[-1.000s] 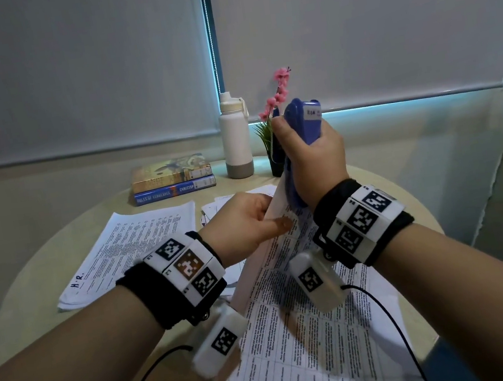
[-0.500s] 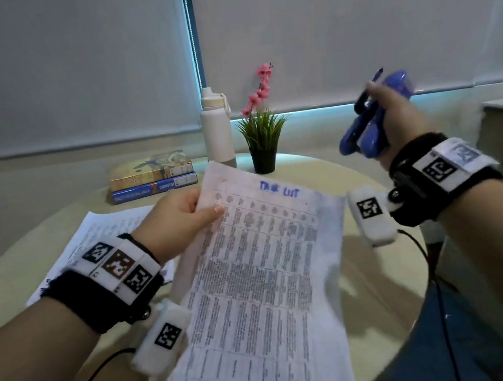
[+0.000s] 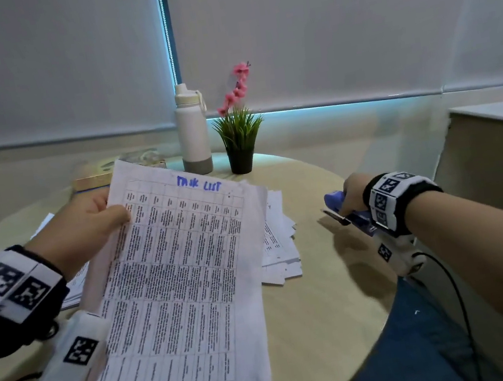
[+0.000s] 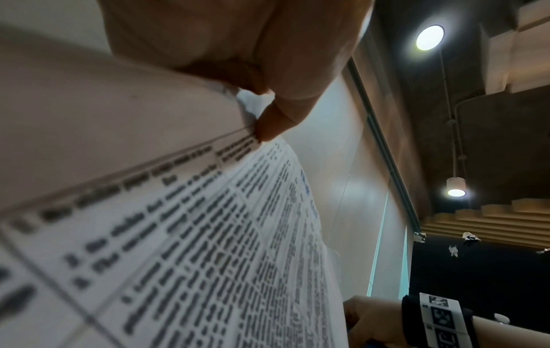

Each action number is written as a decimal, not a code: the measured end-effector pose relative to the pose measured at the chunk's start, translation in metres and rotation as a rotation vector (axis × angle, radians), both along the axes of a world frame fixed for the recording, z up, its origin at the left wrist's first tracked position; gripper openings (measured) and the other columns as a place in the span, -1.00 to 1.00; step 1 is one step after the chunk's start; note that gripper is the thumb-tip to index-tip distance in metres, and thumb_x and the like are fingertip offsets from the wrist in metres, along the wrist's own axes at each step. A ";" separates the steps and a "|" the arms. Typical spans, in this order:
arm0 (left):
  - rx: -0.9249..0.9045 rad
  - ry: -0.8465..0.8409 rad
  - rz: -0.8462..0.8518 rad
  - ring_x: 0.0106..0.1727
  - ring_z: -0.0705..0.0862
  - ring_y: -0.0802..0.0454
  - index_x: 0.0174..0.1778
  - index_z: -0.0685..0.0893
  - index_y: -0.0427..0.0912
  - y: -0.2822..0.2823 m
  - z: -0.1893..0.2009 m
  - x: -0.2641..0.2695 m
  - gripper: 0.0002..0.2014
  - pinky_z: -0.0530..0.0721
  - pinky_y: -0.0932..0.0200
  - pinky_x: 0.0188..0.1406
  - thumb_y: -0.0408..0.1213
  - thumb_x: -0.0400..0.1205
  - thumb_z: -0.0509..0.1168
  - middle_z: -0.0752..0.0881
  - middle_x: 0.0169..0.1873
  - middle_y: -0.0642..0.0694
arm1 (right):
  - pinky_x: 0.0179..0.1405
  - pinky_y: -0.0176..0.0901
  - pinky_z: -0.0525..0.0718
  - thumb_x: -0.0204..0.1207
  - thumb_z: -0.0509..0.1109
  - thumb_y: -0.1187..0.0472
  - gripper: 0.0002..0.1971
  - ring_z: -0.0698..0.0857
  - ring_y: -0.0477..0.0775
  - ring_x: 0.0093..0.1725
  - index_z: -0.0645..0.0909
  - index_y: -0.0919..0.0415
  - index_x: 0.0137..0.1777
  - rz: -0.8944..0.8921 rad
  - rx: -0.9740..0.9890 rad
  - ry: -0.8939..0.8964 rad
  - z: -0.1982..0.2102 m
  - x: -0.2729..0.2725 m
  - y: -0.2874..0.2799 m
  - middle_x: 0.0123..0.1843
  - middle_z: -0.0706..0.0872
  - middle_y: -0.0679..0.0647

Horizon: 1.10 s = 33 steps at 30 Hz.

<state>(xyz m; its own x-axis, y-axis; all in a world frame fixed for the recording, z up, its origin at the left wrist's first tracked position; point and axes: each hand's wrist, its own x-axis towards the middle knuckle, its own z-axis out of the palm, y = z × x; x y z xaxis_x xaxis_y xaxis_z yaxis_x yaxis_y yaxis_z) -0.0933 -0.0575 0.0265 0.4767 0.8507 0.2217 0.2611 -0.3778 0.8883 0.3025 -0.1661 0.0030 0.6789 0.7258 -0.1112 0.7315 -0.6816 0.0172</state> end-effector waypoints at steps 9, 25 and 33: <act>-0.031 -0.058 -0.015 -0.39 0.78 0.20 -0.14 0.68 -0.16 0.005 -0.006 0.005 -0.65 0.74 0.33 -0.41 -0.64 0.63 0.07 0.82 -0.40 0.10 | -0.30 -0.13 0.52 0.35 0.37 -0.06 -0.70 0.59 0.17 -0.34 0.51 0.14 -0.41 0.051 -0.088 -0.018 -0.021 -0.003 0.004 -0.39 0.62 0.09; -0.088 -0.479 -0.066 -0.09 0.79 -0.07 0.14 0.62 -0.33 -0.026 0.018 0.040 -0.73 0.80 0.09 -0.08 -0.59 0.67 0.06 0.76 0.03 -0.27 | -0.10 -0.03 0.78 0.23 0.56 0.18 -0.51 0.77 0.20 0.00 0.62 0.25 0.19 0.462 1.021 1.368 0.013 -0.122 -0.049 0.10 0.79 0.22; -0.150 -0.090 -0.256 0.05 0.80 -0.09 0.18 0.67 -0.35 -0.037 0.000 0.016 -0.64 0.76 0.08 0.03 -0.42 0.47 0.48 0.81 0.04 -0.21 | -0.27 -0.15 0.77 0.53 0.23 0.50 -0.74 0.81 0.04 -0.17 0.61 0.21 0.10 0.396 1.428 1.358 0.021 -0.139 -0.055 -0.08 0.84 0.07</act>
